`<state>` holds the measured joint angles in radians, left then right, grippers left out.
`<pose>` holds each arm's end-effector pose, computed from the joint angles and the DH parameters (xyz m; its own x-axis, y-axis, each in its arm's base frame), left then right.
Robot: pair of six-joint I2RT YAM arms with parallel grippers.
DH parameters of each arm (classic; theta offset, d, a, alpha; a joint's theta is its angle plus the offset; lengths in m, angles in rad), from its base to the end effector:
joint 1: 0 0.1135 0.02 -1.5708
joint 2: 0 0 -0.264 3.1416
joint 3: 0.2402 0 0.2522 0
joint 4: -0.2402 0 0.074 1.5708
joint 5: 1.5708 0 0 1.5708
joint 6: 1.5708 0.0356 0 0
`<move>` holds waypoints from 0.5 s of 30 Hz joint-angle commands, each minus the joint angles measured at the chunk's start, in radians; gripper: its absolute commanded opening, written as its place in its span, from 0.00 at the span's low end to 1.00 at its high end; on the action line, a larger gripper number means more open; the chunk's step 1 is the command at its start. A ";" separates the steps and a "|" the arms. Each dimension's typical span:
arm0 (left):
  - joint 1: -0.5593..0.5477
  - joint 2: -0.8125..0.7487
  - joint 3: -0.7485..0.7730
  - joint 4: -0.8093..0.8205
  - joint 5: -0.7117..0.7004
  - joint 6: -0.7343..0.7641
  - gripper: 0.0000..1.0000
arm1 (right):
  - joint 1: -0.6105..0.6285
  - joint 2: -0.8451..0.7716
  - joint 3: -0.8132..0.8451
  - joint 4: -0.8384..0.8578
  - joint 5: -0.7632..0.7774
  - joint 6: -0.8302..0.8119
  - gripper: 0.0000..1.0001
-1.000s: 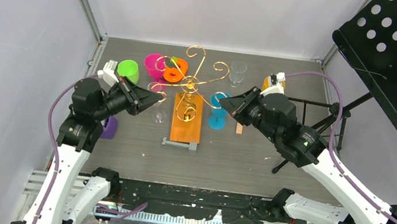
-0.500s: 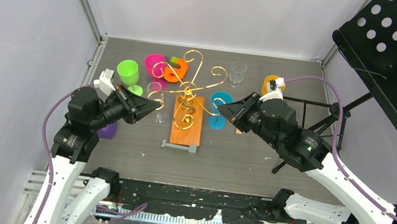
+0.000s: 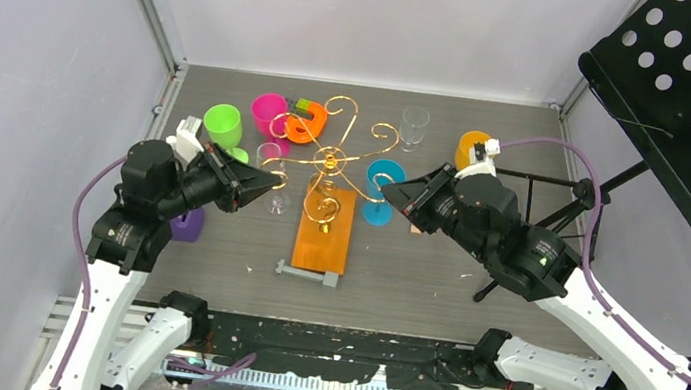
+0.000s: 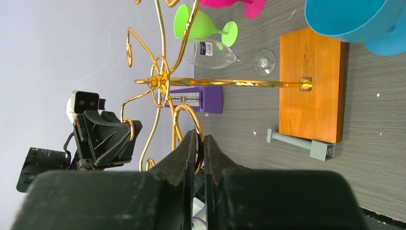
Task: Place the wine glass upside down on the wine glass rack
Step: Move the wine rack to the center of the board.
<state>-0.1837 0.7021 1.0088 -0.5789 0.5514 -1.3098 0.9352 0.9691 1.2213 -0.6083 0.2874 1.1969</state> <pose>0.1287 -0.0429 0.3871 -0.6978 -0.7074 -0.1125 -0.0872 0.2398 -0.9669 0.1234 0.1503 0.4127 -0.6472 0.6265 -0.4343 -0.0316 0.5472 0.8364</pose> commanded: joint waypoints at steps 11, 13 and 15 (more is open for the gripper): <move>0.009 -0.027 -0.017 0.070 -0.069 0.014 0.05 | 0.005 -0.077 0.017 0.123 0.075 -0.017 0.06; 0.009 -0.028 -0.030 0.080 -0.069 0.016 0.07 | 0.005 -0.073 0.005 0.133 0.083 -0.023 0.07; 0.009 -0.028 -0.037 0.080 -0.075 0.022 0.10 | 0.005 -0.070 -0.003 0.137 0.087 -0.026 0.08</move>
<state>-0.1879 0.6868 0.9806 -0.5720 0.5488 -1.3239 0.9405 0.9562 1.2064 -0.5854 0.3077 1.2083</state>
